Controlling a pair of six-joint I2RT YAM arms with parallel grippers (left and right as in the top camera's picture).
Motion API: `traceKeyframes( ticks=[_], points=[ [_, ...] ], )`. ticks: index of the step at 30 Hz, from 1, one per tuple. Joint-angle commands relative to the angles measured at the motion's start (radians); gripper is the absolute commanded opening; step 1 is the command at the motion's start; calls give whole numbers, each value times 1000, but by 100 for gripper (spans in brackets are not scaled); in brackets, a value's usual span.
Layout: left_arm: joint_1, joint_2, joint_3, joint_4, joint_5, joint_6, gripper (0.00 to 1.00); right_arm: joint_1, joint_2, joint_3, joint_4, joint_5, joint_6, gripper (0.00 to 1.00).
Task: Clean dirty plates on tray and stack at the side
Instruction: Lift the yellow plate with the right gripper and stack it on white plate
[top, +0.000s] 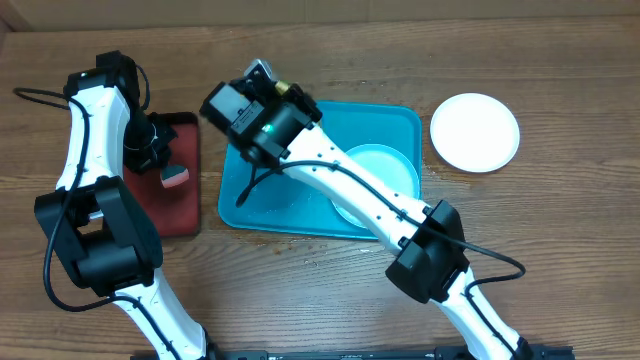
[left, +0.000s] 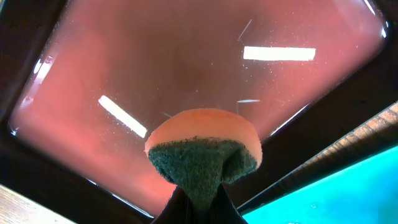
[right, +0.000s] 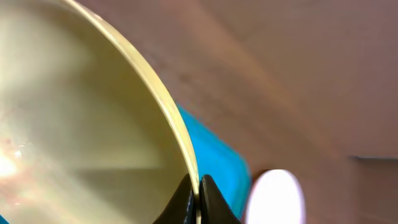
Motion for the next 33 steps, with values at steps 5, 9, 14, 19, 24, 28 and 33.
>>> traceKeyframes(
  ticks=[5,9,14,19,24,28,33],
  points=[
    [4,-32,-14,2,8,39,4,-220,-50,13,-43,-341,130,4],
    [4,-32,-14,8,8,39,4,-393,-49,11,-78,-662,130,4],
    [4,-32,-14,12,8,39,4,-604,-49,9,-132,-872,130,4],
    [4,-32,-14,13,8,39,4,-794,-49,9,-228,-889,130,4],
    [4,-32,-14,17,8,39,4,-947,-49,9,-344,-888,130,4],
    [3,-32,-14,19,8,40,4,-1033,-49,9,-379,-843,132,4],
    [4,-32,-14,19,8,40,4,-1101,-49,8,-370,-826,175,4]
  ],
)
